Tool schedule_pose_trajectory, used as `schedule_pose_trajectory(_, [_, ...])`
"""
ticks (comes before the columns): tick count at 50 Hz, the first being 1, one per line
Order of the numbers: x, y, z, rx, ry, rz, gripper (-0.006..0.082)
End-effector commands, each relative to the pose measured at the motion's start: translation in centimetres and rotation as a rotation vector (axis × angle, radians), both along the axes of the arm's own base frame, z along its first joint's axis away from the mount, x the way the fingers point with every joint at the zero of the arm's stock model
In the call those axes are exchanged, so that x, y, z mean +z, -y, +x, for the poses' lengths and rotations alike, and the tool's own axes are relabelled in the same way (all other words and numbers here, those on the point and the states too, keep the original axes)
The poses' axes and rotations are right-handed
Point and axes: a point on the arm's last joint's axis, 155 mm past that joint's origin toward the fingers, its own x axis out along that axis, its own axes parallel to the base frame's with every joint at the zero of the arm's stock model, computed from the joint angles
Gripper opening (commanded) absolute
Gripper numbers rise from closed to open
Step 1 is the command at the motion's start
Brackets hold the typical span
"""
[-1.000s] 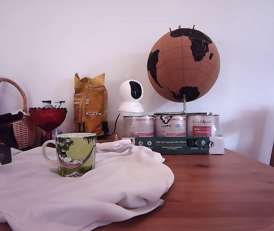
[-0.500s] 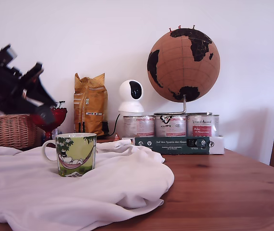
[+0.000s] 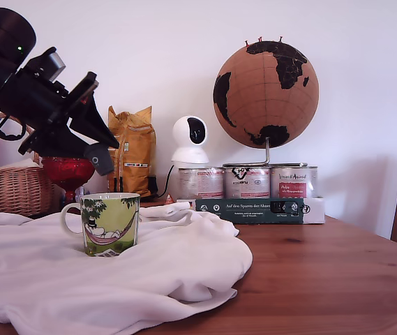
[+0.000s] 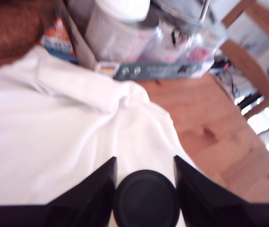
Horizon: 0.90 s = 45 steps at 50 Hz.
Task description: Pick the grey coffee capsule and place it inside the green coffee cup
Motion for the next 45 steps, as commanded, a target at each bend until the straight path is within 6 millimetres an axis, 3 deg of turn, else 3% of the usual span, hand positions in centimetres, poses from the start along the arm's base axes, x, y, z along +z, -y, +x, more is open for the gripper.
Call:
schedule_pose_trajectory(1, [-0.7,0.0,0.0,-0.003,-0.003,0.023,0.0150])
schedule_pose_trajectory(5, [-1.1,0.0,-0.3,-0.001,-0.020,0.036,0.0182])
schedule_pose_trajectory(11, [-1.7,-0.2,-0.5,0.009,-0.039,0.058,0.0338])
schedule_pose_trajectory(25, [-2.2,-0.1,-1.0,0.005,-0.067,0.065,0.0351])
schedule_pose_trajectory(36, [-2.0,0.8,-1.1,-0.013,-0.049,0.066,0.0464])
schedule_pose_trajectory(39, [-2.0,0.9,-1.2,-0.017,-0.049,0.066,0.0458])
schedule_pose_trajectory(41, [-1.9,1.0,-1.2,-0.018,-0.048,0.067,0.0407])
schedule_pose_trajectory(45, [-1.5,0.9,-1.4,-0.017,-0.047,0.065,0.0182])
